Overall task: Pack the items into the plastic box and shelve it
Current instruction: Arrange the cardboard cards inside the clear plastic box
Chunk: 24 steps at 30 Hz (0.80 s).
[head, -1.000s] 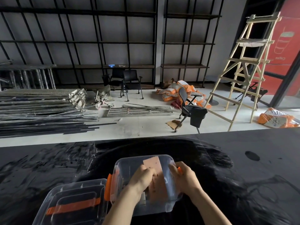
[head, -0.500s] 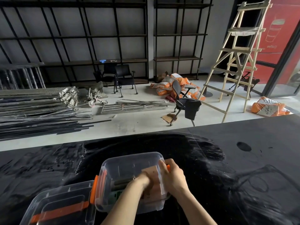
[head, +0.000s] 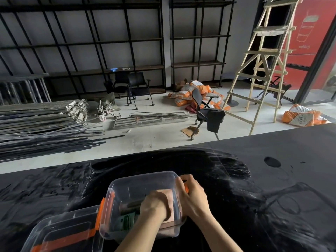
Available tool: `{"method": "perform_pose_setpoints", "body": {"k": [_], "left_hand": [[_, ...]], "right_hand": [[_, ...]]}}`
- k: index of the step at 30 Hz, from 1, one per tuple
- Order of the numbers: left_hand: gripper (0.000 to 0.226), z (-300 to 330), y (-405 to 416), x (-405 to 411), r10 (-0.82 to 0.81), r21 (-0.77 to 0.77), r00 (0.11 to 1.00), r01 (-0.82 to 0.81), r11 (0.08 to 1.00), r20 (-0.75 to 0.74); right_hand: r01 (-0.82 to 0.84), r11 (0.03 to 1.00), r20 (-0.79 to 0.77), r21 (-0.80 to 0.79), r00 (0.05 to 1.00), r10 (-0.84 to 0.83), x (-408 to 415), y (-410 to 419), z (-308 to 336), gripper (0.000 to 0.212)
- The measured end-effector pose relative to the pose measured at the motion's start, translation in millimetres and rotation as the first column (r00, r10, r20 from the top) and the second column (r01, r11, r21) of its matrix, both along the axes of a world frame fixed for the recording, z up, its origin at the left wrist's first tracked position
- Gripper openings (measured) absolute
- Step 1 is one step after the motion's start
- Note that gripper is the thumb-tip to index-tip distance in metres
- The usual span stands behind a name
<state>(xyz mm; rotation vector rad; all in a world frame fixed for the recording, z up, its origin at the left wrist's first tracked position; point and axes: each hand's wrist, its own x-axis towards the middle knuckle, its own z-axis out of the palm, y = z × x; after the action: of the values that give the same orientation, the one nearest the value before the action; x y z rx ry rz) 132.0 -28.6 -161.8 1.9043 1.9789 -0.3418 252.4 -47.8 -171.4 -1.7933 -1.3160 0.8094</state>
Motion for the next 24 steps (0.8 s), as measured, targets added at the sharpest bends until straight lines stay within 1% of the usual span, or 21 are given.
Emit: {"method": "perform_pose_setpoints", "body": {"k": [1, 2, 3, 4, 5, 7, 9, 10, 12, 13, 14, 16, 17, 18, 19, 21, 22, 24], "left_hand": [[0.029, 5, 2, -2, -0.031, 0.003, 0.999, 0.031, 1.0, -0.034], [0.027, 8, 2, -5, -0.05, 0.016, 0.998, 0.05, 0.999, -0.023], [0.028, 14, 1, -8, -0.047, 0.018, 0.998, 0.047, 0.999, -0.043], [0.033, 14, 1, -12, -0.05, 0.055, 0.997, 0.053, 0.997, -0.058], [0.041, 16, 1, -14, -0.05, 0.104, 0.997, 0.056, 0.993, -0.058], [0.055, 20, -1, -17, -0.069, 0.205, 0.994, 0.084, 0.975, -0.08], [0.052, 25, -2, -17, -0.181, 0.281, 0.979, 0.199, 0.939, -0.091], [0.05, 25, -2, -19, -0.264, 0.292, 0.96, 0.279, 0.915, -0.09], [0.055, 20, -3, -20, -0.407, 0.228, 0.909, 0.416, 0.88, -0.087], [0.058, 18, -4, -20, -0.445, 0.181, 0.89, 0.455, 0.872, -0.097], [0.059, 16, -5, -20, -0.461, 0.16, 0.881, 0.473, 0.866, -0.11], [0.061, 9, -3, -20, -0.464, 0.178, 0.879, 0.477, 0.861, -0.109], [0.062, 7, -2, -20, -0.465, 0.185, 0.879, 0.477, 0.859, -0.107], [0.063, 6, -1, -19, -0.463, 0.188, 0.88, 0.474, 0.86, -0.101], [0.065, 4, 1, -20, -0.463, 0.184, 0.882, 0.47, 0.863, -0.085], [0.071, 2, 4, -21, -0.465, 0.15, 0.884, 0.467, 0.872, -0.047], [0.074, 1, 5, -22, -0.472, 0.129, 0.881, 0.472, 0.872, -0.035], [0.077, -1, 9, -25, -0.479, 0.107, 0.878, 0.478, 0.872, -0.016]], "right_hand": [[0.005, 1.0, -0.005, 0.021, 1.0, -0.005, 3, 0, 1, 0.045], [0.009, 0.999, -0.022, 0.037, 1.0, -0.008, 6, 0, 1, 0.044], [0.011, 0.999, -0.038, 0.052, 0.999, -0.01, 9, 0, 1, 0.042], [0.016, 0.997, -0.036, 0.07, 0.999, -0.014, 13, -1, 0, 0.043], [0.027, 0.996, -0.005, 0.088, 1.0, -0.026, 17, -2, -2, 0.045], [0.052, 0.994, 0.143, 0.099, 0.987, -0.066, 25, -4, -10, 0.049], [0.055, 0.997, 0.284, 0.052, 0.956, -0.068, 31, -4, -24, 0.056], [0.04, 0.999, 0.316, 0.019, 0.948, -0.043, 33, -4, -30, 0.062], [-0.015, 1.0, 0.334, -0.016, 0.942, 0.02, 36, 1, -38, 0.073], [-0.039, 0.999, 0.344, -0.014, 0.938, 0.042, 36, 5, -38, 0.077], [-0.049, 0.999, 0.357, 0.002, 0.933, 0.045, 37, 7, -38, 0.078], [-0.027, 0.999, 0.403, 0.037, 0.915, 0.01, 40, 10, -40, 0.079], [-0.016, 1.0, 0.444, 0.022, 0.896, 0.004, 42, 8, -43, 0.08], [-0.021, 0.999, 0.506, -0.026, 0.862, 0.031, 45, 6, -50, 0.078], [-0.048, 0.994, 0.578, -0.096, 0.811, 0.095, 48, 4, -60, 0.076], [-0.1, 0.973, 0.652, -0.209, 0.727, 0.215, 49, -1, -82, 0.081], [-0.108, 0.971, 0.675, -0.215, 0.701, 0.227, 48, -3, -92, 0.084], [-0.086, 0.98, 0.719, -0.181, 0.668, 0.191, 45, -6, -104, 0.085]]}}
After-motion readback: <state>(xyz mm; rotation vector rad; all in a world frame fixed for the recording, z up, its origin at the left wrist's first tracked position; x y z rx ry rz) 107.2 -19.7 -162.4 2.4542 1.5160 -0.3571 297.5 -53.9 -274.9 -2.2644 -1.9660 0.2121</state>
